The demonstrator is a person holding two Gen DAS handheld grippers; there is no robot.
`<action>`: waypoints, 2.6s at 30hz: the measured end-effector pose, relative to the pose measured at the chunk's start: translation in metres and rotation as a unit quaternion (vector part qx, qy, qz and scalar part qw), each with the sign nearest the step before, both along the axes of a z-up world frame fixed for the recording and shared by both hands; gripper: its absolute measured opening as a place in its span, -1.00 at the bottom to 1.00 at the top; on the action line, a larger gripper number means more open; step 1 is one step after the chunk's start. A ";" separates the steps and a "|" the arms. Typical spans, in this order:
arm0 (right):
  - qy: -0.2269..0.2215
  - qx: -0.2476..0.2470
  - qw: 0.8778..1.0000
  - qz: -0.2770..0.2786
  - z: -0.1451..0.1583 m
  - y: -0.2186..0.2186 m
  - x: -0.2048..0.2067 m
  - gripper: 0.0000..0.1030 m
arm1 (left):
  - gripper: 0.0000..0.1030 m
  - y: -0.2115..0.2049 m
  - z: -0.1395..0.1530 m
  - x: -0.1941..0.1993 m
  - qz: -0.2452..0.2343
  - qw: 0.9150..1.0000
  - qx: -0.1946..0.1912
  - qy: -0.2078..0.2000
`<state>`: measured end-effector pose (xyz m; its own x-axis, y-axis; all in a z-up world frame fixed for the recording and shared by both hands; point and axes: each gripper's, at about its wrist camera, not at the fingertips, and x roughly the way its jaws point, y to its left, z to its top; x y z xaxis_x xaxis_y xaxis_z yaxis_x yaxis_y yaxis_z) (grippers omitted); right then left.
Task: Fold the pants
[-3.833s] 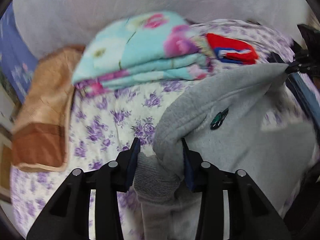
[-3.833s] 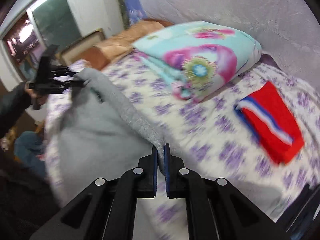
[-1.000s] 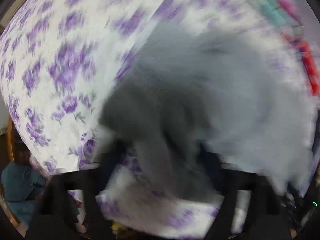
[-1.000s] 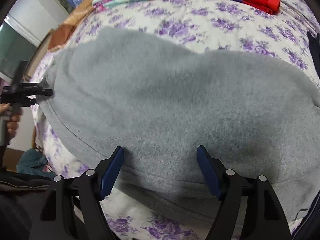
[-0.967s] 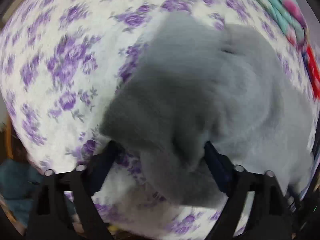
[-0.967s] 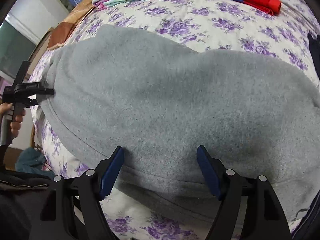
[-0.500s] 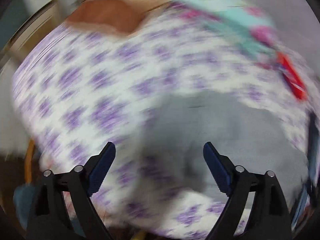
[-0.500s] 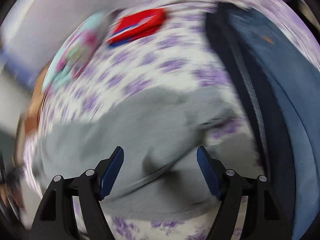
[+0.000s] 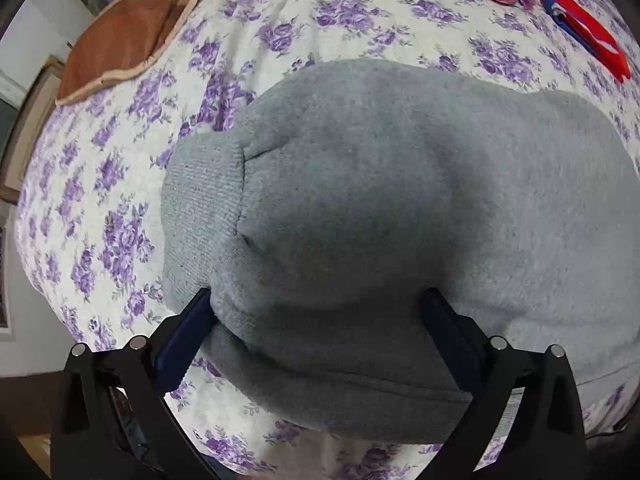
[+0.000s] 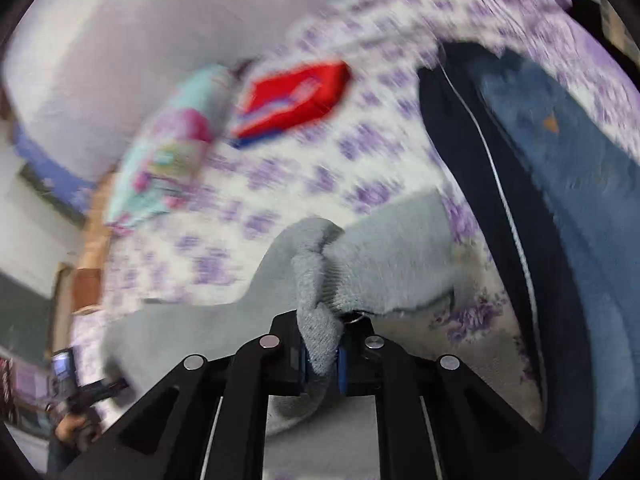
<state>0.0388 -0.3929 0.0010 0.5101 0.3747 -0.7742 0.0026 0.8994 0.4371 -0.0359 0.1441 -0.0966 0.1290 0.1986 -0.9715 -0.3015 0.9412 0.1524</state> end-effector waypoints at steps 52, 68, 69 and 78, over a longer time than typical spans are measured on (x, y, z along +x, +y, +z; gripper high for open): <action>0.014 -0.047 0.977 0.209 -0.061 0.140 0.034 0.20 | 0.90 -0.067 0.009 0.032 -0.093 0.995 0.013 -0.030; 0.108 0.065 0.911 0.393 -0.090 0.267 0.054 -0.15 | 0.92 -0.112 0.025 0.081 -0.109 0.989 0.000 -0.103; 0.116 0.069 0.909 0.395 -0.092 0.264 0.052 -0.14 | 0.91 -0.110 0.022 0.083 -0.105 0.989 -0.007 -0.101; 0.156 0.080 0.889 0.424 -0.103 0.263 0.051 0.07 | 0.91 -0.093 -0.002 0.095 -0.058 0.992 -0.066 -0.090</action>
